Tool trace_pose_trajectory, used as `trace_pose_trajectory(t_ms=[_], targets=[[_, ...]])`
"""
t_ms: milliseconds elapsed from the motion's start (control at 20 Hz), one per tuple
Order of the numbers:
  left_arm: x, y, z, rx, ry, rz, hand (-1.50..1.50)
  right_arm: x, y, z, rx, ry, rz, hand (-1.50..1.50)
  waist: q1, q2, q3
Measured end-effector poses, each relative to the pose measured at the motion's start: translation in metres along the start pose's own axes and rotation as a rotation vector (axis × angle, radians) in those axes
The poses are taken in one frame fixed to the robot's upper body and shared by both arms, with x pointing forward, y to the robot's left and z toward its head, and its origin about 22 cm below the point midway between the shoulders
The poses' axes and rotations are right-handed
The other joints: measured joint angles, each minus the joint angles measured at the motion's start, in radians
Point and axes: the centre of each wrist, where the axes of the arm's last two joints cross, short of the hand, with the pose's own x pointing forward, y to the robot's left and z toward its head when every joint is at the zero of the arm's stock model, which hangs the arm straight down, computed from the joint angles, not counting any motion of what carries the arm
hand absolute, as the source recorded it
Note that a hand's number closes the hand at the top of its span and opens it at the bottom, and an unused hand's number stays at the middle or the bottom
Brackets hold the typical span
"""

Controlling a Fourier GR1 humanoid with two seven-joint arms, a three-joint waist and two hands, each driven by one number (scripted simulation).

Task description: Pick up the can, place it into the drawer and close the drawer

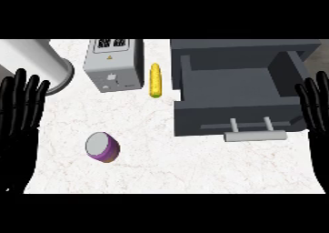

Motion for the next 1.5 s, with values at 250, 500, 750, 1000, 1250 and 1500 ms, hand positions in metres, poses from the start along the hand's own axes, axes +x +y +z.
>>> trace_pose_trajectory(t_ms=[250,500,750,1000,1250,1500], targets=[[0.002,-0.007,-0.005,-0.316,-0.042,0.185,-1.50,0.003,0.004,0.001,0.010,-0.016,-0.031,-1.50,0.007,0.024,-0.016],[-0.018,0.009,0.001,-0.647,0.135,0.237,-1.50,-0.013,-0.002,0.012,-0.100,0.150,-0.019,-1.50,-0.002,0.038,-0.020],[-0.028,0.071,-0.004,-0.802,0.237,0.270,-1.50,-0.015,-0.016,0.028,-0.176,0.249,0.004,-1.50,0.014,0.034,-0.020],[-0.031,0.129,-0.015,-0.857,0.268,0.290,-1.50,-0.013,-0.033,0.039,-0.204,0.281,0.011,-1.50,0.023,0.032,-0.019],[-0.027,0.163,-0.025,-0.859,0.291,0.297,-1.50,-0.013,-0.054,0.056,-0.214,0.286,0.004,-1.50,0.026,0.030,-0.019],[-0.029,0.176,-0.029,-0.837,0.334,0.345,-1.50,-0.006,-0.073,0.075,-0.212,0.292,0.003,-1.50,0.024,0.030,-0.018]])
